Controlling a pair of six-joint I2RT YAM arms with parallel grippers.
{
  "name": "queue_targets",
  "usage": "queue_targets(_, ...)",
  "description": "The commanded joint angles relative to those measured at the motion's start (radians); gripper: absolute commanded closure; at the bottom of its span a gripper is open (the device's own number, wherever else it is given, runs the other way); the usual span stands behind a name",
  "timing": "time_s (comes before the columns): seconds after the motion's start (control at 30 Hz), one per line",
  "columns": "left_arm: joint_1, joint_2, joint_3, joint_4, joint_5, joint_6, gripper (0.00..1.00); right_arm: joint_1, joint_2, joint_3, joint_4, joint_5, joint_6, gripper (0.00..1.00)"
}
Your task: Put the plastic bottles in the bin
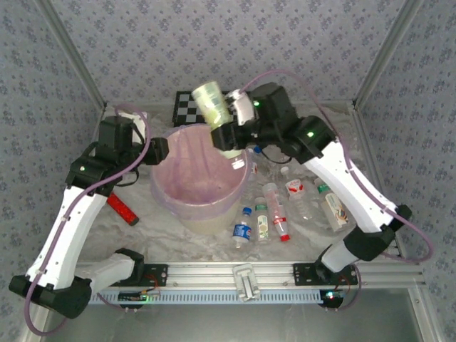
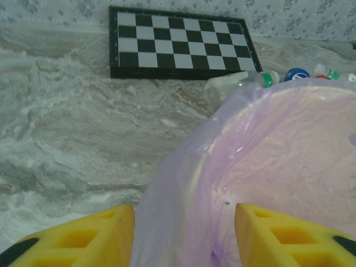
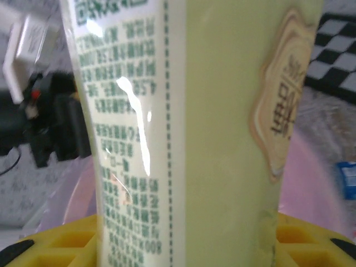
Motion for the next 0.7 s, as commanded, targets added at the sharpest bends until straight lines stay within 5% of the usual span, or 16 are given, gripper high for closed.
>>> queue_targets(0.0, 0.008, -0.008, -0.058, 0.030, 0.032, -0.052, 0.53, 0.049, 0.052, 0.040, -0.112, 0.031, -0.076, 0.74)
queue_targets(0.43, 0.034, -0.017, -0.154, 0.103, 0.023, -0.103, 0.85, 0.168, 0.249, 0.063, -0.258, 0.139, -0.174, 0.74)
queue_targets(0.67, 0.034, -0.018, -0.145, 0.112, -0.008, -0.097, 0.92, 0.180, 0.347, -0.017, -0.219, 0.155, -0.176, 0.73)
